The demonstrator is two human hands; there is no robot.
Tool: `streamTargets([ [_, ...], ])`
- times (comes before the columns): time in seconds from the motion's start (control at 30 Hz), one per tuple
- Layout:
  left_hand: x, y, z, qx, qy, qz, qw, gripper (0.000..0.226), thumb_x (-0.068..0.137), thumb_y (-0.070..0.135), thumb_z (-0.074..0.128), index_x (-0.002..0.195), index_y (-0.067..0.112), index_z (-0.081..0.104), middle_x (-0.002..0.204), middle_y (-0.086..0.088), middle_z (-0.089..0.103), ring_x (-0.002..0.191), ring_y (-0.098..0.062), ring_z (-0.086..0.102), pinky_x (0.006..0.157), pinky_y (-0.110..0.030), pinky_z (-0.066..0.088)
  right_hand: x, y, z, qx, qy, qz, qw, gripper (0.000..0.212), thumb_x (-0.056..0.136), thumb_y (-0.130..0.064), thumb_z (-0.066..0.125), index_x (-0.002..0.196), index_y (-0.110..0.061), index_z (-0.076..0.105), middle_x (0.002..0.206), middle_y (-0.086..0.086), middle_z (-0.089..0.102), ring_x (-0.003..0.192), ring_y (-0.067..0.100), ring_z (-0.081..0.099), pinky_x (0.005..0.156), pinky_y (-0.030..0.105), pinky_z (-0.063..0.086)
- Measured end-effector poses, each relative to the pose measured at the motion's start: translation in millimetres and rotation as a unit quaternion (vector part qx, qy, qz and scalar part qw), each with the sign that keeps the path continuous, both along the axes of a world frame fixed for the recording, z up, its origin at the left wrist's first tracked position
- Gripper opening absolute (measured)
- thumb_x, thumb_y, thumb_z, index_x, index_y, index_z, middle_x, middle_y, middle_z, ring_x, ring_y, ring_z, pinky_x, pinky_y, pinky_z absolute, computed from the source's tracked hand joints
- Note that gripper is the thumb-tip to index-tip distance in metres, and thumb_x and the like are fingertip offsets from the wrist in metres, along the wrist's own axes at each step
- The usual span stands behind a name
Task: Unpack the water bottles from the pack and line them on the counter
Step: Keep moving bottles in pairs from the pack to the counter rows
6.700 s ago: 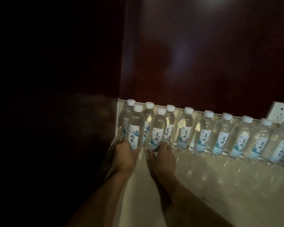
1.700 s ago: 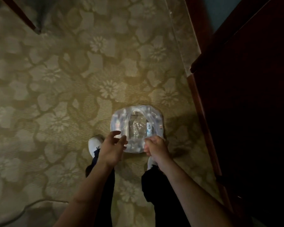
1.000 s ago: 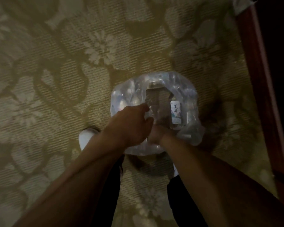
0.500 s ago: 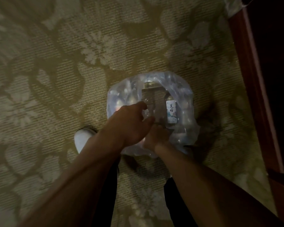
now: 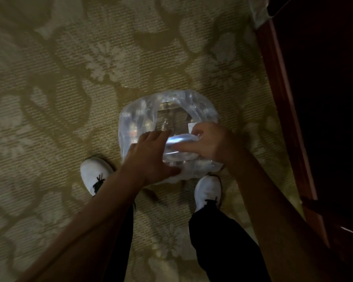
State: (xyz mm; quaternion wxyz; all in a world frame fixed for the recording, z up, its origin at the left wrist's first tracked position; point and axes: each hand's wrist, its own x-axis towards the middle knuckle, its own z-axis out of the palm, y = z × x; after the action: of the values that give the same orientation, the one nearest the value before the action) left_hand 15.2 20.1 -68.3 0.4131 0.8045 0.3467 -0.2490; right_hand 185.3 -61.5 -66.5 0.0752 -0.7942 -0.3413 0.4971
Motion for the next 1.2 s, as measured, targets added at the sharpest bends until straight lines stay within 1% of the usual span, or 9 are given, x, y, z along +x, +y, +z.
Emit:
streamTargets([
  [0.13,9.6,-1.7,5.1,0.063,-0.055,0.035,0.996,0.086,0.07,0.065,0.076,0.141,0.025,0.048,0.134,0.0,0.057,0.125,-0.024,0.054,0.103,-0.043,0.039,10.5,9.0,24.9,-0.023,0.137,-0.13,0.982,0.063,0.069,-0.069,0.073,0.073,-0.007,0.062,0.064,0.003,0.061,0.06,0.017,0.069,0.062,0.035,0.058],
  [0.23,3.5,14.3,7.1,0.024,-0.024,0.123,0.992,0.081,0.067,0.071,0.073,0.131,0.024,0.057,0.121,0.002,0.066,0.112,-0.022,0.063,0.098,-0.042,0.048,24.2,20.6,25.6,-0.021,0.275,-0.306,0.911,0.075,0.077,-0.08,0.043,0.097,-0.013,0.069,0.076,0.01,0.074,0.076,0.023,0.074,0.074,0.036,0.059],
  [0.33,-5.3,28.6,11.0,-0.047,0.011,0.183,0.982,0.069,0.068,0.07,0.074,0.124,0.03,0.061,0.114,0.007,0.07,0.107,-0.016,0.064,0.093,-0.04,0.052,15.7,18.3,-21.4,0.05,0.176,-0.433,0.883,0.041,0.098,-0.051,0.049,0.103,-0.014,0.066,0.087,0.016,0.073,0.094,0.032,0.073,0.08,0.041,0.059],
  [0.43,-3.2,36.9,16.4,-0.066,0.022,0.164,0.984,0.069,0.073,0.066,0.072,0.131,0.032,0.057,0.115,0.011,0.063,0.102,-0.01,0.056,0.088,-0.03,0.044,-9.8,5.8,-82.1,0.0,0.043,-0.345,0.938,0.017,0.098,-0.029,0.059,0.097,-0.014,0.066,0.088,0.008,0.067,0.095,0.031,0.068,0.082,0.042,0.055],
  [0.53,-1.4,41.9,16.9,-0.084,0.029,0.157,0.984,0.07,0.075,0.066,0.07,0.133,0.031,0.055,0.114,0.011,0.061,0.101,-0.01,0.054,0.086,-0.028,0.04,-31.4,-13.3,-113.6,-0.078,-0.011,-0.068,0.995,0.023,0.098,-0.02,0.057,0.113,-0.004,0.064,0.11,0.013,0.066,0.107,0.027,0.062,0.089,0.035,0.047],
  [0.77,-4.6,42.1,14.2,-0.085,0.052,0.145,0.984,0.072,0.073,0.068,0.068,0.13,0.026,0.056,0.116,0.005,0.066,0.096,-0.012,0.056,0.081,-0.029,0.042,-46.9,-28.8,-141.4,-0.23,-0.199,0.284,0.909,0.035,0.1,-0.028,0.046,0.126,-0.011,0.061,0.133,0.013,0.061,0.126,0.03,0.055,0.107,0.04,0.034],
  [0.9,-4.7,41.1,11.7,-0.097,0.054,0.126,0.986,0.077,0.065,0.073,0.067,0.127,0.028,0.057,0.116,0.006,0.068,0.103,-0.014,0.062,0.091,-0.034,0.05,-48.9,-27.9,-156.4,-0.268,-0.234,0.339,0.871,0.041,0.1,-0.036,0.044,0.128,-0.011,0.059,0.135,0.013,0.06,0.128,0.03,0.053,0.111,0.047,0.032],
  [1.13,-4.4,42.3,7.9,-0.081,0.061,0.107,0.989,0.071,0.075,0.064,0.072,0.131,0.026,0.053,0.121,0.006,0.064,0.107,-0.015,0.059,0.093,-0.033,0.046,-41.1,-38.6,-167.5,-0.345,-0.159,0.279,0.882,0.05,0.101,-0.032,0.043,0.143,-0.005,0.046,0.151,0.019,0.042,0.139,0.038,0.038,0.105,0.037,0.036],
  [1.2,-3.8,41.8,7.4,-0.079,0.061,0.111,0.989,0.067,0.075,0.062,0.073,0.128,0.025,0.055,0.116,0.006,0.063,0.101,-0.014,0.056,0.088,-0.03,0.043,-41.8,-37.2,-165.8,-0.348,-0.147,0.244,0.893,0.05,0.103,-0.031,0.04,0.145,-0.005,0.043,0.154,0.02,0.039,0.142,0.039,0.036,0.112,0.049,0.031],
])
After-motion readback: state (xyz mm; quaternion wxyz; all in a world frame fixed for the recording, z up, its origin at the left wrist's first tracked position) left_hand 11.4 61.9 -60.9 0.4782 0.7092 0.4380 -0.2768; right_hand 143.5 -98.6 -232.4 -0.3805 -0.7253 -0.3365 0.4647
